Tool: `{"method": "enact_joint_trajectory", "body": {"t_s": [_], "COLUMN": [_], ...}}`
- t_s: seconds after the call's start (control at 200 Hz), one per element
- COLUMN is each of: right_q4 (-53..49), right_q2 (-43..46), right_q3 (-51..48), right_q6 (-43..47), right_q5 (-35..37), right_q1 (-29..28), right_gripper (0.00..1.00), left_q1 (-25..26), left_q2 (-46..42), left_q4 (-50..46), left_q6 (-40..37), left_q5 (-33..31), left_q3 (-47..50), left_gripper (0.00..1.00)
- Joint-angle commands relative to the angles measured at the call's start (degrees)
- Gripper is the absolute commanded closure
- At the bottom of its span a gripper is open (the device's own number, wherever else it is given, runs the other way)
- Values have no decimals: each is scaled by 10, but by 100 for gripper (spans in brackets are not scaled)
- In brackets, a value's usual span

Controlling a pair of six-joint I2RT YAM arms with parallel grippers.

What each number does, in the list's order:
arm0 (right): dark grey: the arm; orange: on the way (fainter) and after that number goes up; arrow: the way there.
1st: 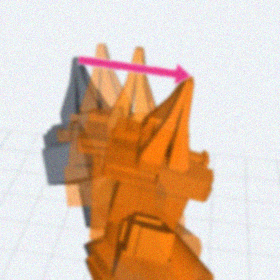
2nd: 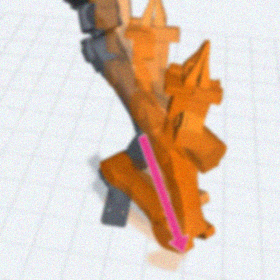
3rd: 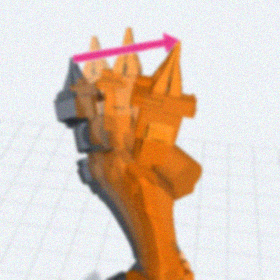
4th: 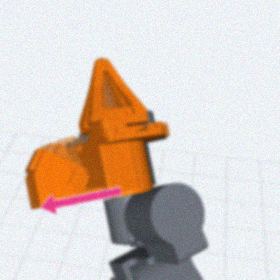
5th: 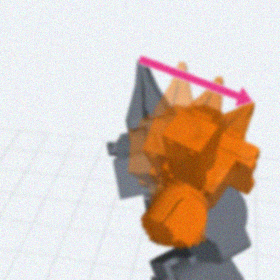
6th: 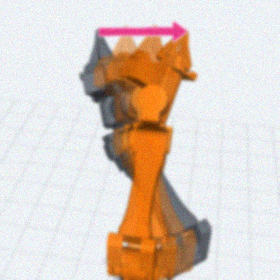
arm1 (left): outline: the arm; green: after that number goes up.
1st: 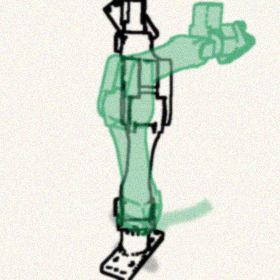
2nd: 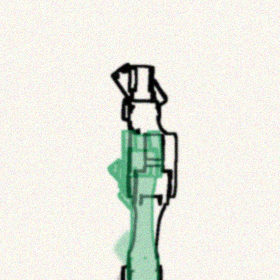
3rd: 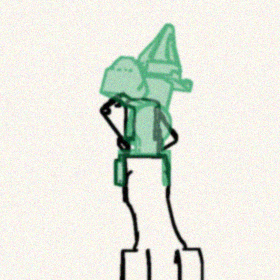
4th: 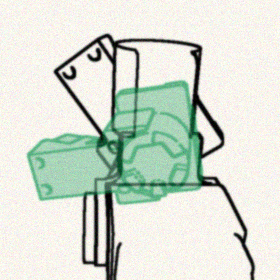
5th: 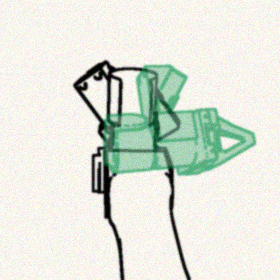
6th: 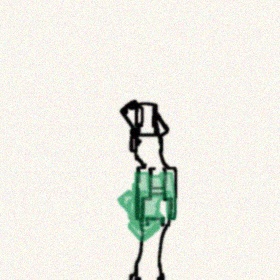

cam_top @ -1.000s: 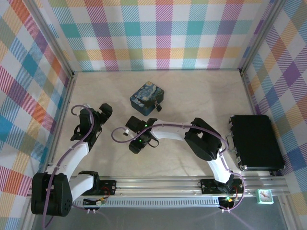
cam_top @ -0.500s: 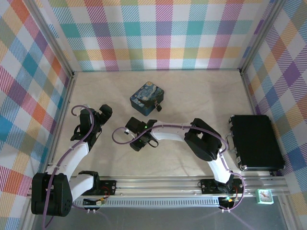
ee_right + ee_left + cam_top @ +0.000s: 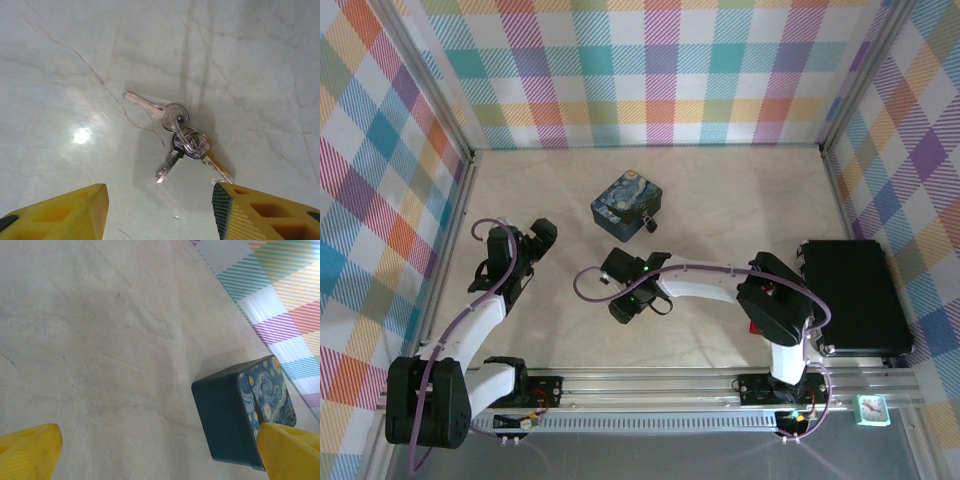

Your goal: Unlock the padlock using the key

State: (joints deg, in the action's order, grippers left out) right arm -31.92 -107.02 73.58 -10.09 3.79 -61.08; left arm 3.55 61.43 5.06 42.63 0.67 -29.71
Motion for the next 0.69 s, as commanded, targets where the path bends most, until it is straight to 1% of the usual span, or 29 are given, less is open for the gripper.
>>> {"method": "enact_joint_trajectory", "body": {"t_s": [0.0, 0.24, 0.41, 0.485, 0.6, 0.69], "right_q4": [-4, 31, 37, 35, 40, 41], "right_q2": [1, -73, -105, -110, -108, -107], "right_q3": [33, 56, 61, 53, 29, 15], "right_q6": [5, 48, 60, 56, 46, 35], "right_q5": [-3, 11, 10, 8, 11, 14], "right_q1": [5, 17, 21, 21, 22, 20], "right_gripper": [41, 41, 41, 44, 54, 59], "left_q1": [-6, -6, -7, -6, -7, -6], "left_q2": [-2, -19, -28, -27, -26, -18], "left_q4": [16, -6, -12, -11, -7, 1], "left_q6": [3, -4, -6, -6, -4, 1], "left_q5": [13, -3, -6, -6, -6, 1], "left_q3": [-11, -6, -7, -8, -7, -7], "left_gripper": [0, 0, 0, 0, 0, 0]}}
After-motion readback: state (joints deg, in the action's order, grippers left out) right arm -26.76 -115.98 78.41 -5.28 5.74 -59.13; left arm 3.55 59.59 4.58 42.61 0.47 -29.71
